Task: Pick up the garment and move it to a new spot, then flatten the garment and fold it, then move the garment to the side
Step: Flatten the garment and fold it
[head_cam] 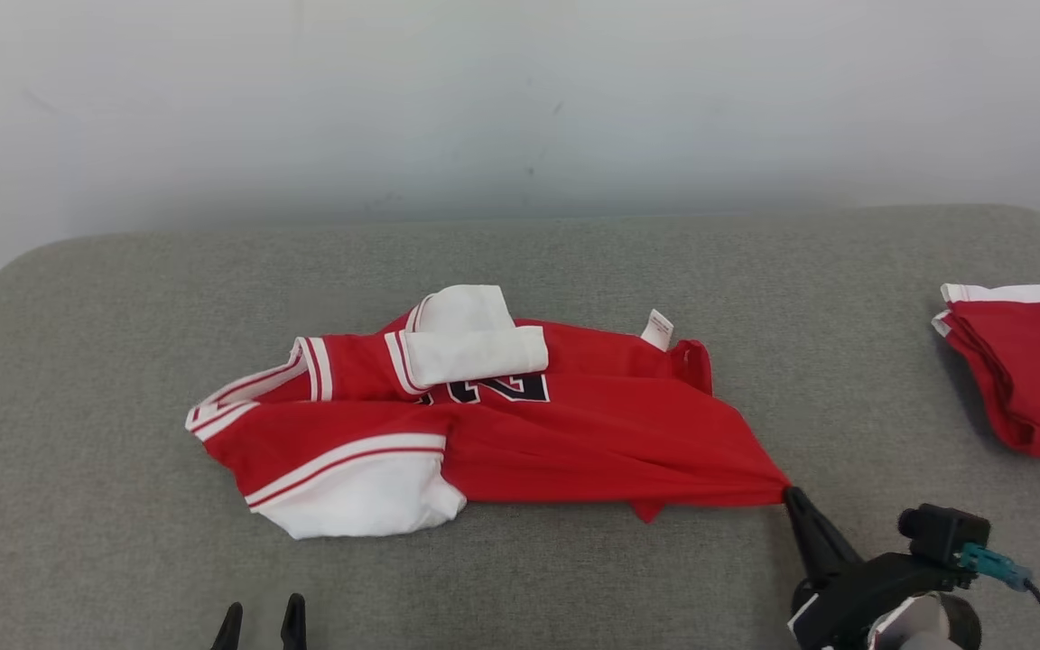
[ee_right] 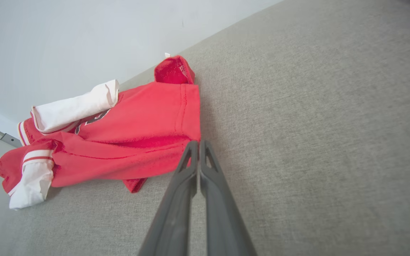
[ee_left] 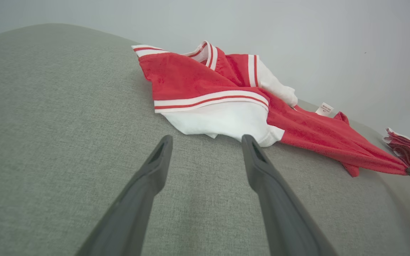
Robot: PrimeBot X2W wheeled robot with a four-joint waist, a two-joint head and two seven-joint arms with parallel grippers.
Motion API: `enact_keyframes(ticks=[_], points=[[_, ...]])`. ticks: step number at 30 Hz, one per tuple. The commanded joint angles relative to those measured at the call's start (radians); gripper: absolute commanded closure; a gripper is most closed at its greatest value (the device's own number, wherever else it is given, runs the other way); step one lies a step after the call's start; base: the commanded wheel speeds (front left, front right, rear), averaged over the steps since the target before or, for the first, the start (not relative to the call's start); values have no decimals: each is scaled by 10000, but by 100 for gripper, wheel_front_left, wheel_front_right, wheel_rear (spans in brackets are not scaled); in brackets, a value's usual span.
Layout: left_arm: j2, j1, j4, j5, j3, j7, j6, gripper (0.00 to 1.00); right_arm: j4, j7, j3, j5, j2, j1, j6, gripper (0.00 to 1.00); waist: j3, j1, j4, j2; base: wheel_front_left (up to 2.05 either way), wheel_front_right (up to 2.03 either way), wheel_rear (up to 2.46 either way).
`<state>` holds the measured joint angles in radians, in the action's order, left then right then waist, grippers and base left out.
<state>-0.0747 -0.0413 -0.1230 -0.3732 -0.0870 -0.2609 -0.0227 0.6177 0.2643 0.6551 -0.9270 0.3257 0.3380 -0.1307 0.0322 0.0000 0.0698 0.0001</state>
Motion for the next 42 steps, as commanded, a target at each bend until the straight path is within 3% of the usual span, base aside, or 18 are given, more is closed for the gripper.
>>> enact_keyframes(ticks=[1,7,14,20,21,22,28,34,40,41,42], points=[[39,-175,5,24,58,-47,-29,0,-281,6,-224,179,334,-234,0,100,-52,0,-401,-1,0,0,0],[143,-236,-79,-38,78,-47,-91,0,-1058,6,-789,580,1241,-837,0,100,-175,0,-1032,-1,0,0,0],[197,-139,-199,-111,80,-47,-159,0,-642,-63,-318,515,2243,-1611,0,100,-239,0,-1362,-1,0,0,0],[-9,150,-289,-348,66,149,-447,0,88,-201,2,848,2158,-1364,0,100,-242,0,-1468,-1,0,0,0],[-107,268,-302,-470,7,309,-562,0,195,-150,-74,931,2076,-1277,0,59,-246,0,-1479,-1,0,0,0],[-210,380,-313,-578,-85,517,-674,0,285,-98,-175,1021,1975,-1207,0,1,-248,0,-1489,-1,0,0,0],[-789,1108,-354,-1239,-466,1947,-974,0,244,15,-798,1701,1664,-891,0,0,-158,0,-1640,-1,0,0,0],[-1355,2000,-1110,-1444,-978,3620,-1024,0,-904,14,-1962,2752,1221,-1102,0,0,51,0,-1998,-1,0,0,0],[-1705,3030,-1585,-1288,-1331,3059,-1062,0,-1760,3,-2629,3523,784,-1440,0,0,258,0,-2382,-1,0,0,0],[-1793,3192,-1644,-1281,-1368,2896,-1064,71,-1830,3,-2662,3600,724,-1485,0,0,288,0,-2459,-1,0,0,0],[-1853,3329,-1704,-1317,-1445,2822,-1065,100,-1886,4,-2721,3656,687,-1530,0,0,308,0,-2515,-1,0,0,0]])
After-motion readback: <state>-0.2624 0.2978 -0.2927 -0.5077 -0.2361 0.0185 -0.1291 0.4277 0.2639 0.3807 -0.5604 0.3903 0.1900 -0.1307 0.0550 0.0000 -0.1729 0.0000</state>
